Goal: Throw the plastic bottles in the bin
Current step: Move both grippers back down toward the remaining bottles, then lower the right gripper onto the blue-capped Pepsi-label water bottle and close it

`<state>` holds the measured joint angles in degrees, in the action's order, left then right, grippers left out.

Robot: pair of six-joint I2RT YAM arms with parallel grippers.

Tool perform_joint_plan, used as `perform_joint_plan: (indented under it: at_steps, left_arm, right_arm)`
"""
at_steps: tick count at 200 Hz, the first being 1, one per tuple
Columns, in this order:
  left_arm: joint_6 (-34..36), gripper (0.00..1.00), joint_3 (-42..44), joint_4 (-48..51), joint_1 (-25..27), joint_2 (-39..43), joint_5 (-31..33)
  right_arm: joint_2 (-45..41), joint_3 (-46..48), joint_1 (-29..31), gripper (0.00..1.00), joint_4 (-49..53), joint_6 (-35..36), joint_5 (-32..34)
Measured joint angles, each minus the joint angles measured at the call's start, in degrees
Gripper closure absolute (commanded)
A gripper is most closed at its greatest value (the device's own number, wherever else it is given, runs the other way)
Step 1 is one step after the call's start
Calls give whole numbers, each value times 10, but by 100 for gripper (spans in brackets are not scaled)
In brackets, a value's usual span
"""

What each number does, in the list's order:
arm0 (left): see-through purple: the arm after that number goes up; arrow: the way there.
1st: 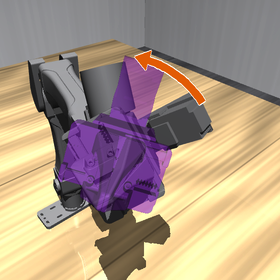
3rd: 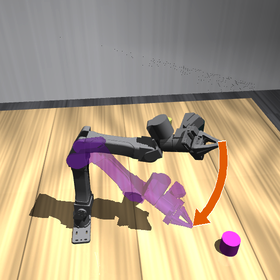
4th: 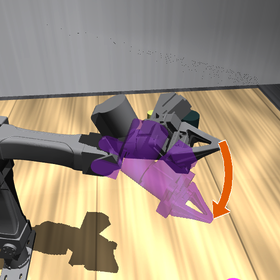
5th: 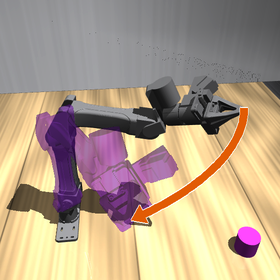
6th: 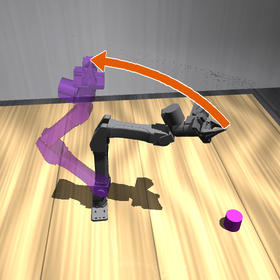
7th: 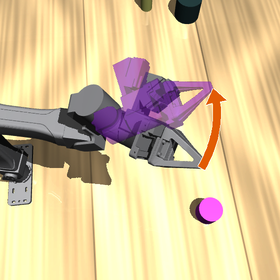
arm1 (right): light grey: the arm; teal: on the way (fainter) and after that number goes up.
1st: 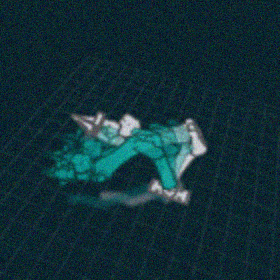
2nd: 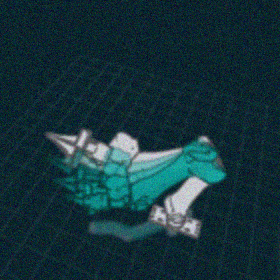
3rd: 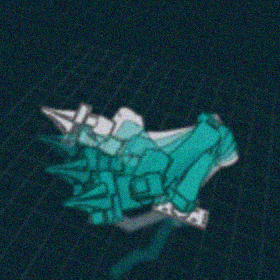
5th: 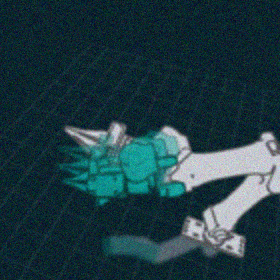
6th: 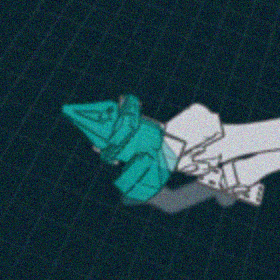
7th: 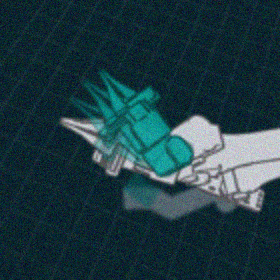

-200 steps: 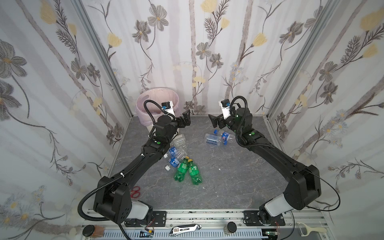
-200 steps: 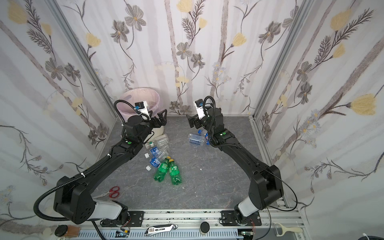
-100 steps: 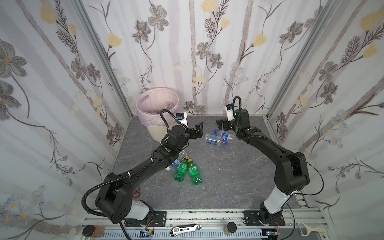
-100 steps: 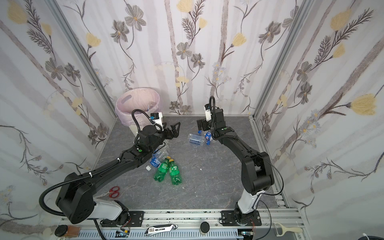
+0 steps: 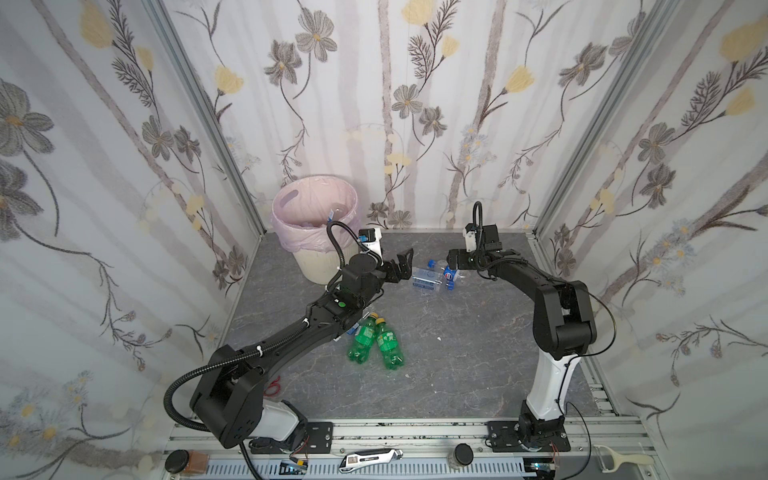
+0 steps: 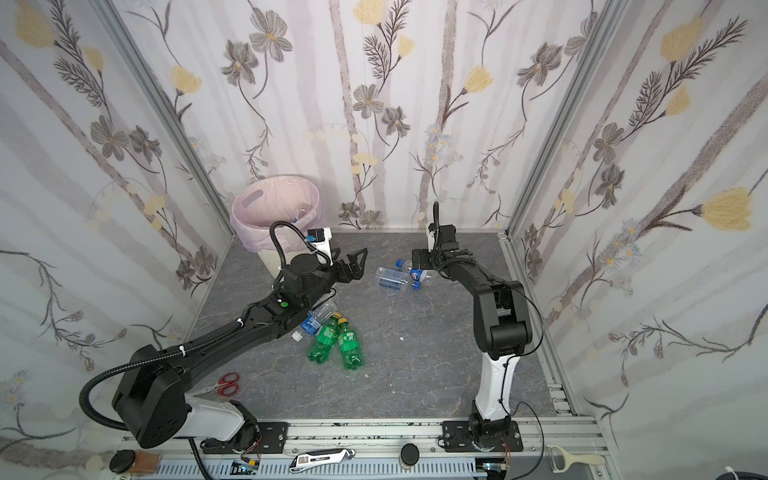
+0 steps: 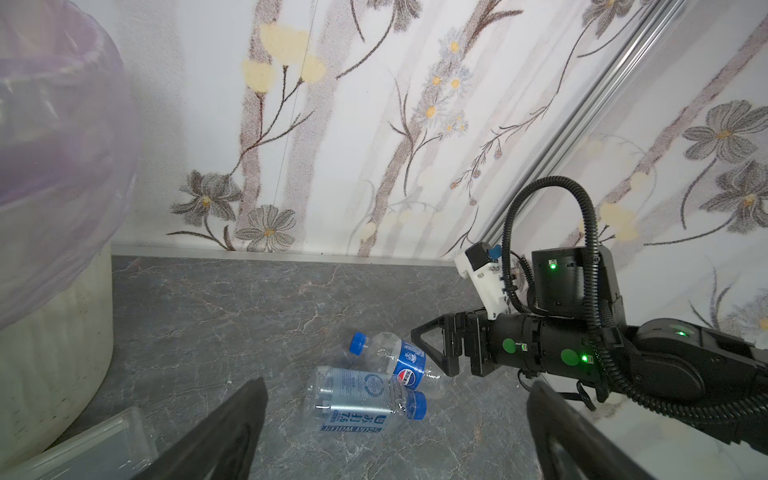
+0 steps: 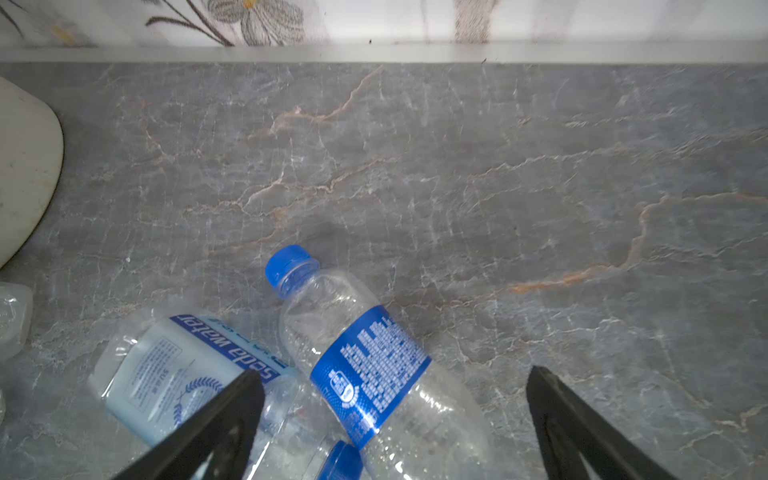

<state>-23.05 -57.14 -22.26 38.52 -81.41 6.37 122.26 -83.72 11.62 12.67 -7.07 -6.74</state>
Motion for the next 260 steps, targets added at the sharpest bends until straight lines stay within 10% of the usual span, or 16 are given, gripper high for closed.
perform_joint_plan:
  at_steps: [260]
  left_arm:
    - [-28, 0, -26, 29, 38, -81, -38]
  right_arm:
    - [38, 5, 0, 27, 76, -45, -43]
